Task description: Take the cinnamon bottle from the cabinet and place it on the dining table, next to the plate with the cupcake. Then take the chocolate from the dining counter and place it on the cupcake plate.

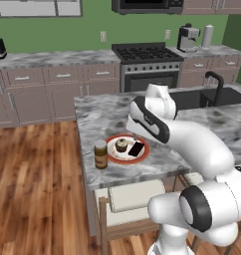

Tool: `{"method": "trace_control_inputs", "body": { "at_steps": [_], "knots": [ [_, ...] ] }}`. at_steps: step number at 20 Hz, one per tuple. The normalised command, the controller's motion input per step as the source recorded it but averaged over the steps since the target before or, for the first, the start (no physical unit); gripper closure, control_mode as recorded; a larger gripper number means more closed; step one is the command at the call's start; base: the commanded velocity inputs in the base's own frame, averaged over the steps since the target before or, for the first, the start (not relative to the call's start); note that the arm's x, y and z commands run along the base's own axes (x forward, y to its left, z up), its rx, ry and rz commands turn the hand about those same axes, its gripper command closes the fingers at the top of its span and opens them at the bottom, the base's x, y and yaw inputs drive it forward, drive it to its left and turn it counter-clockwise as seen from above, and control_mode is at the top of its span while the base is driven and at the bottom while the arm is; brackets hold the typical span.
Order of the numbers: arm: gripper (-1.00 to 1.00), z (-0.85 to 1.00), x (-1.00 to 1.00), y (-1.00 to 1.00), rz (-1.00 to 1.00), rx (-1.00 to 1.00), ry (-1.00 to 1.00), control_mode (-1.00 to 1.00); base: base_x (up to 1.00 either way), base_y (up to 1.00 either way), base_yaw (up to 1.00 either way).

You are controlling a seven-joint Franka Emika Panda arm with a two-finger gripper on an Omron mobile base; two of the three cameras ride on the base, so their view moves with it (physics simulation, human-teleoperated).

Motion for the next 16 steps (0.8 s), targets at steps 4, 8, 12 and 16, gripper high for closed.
{"method": "trace_control_inputs", "body": {
  "at_steps": [4, 8, 12, 16],
  "knots": [
    [-1.00, 0.15, -0.66, 0.00, 0.05, 0.00, -0.05, -1.00, 0.00, 0.00, 0.00],
    [-1.00, 0.22, -0.65, -0.01, 0.17, 0.00, -0.12, -1.00, 0.00, 0.00, 0.00],
    [-1.00, 0.28, -0.57, -0.01, 0.23, -0.04, -0.10, -1.00, 0.00, 0.00, 0.00],
    [-1.00, 0.26, -0.56, -0.01, 0.29, -0.06, -0.04, -1.00, 0.00, 0.00, 0.00]
  ]
}}
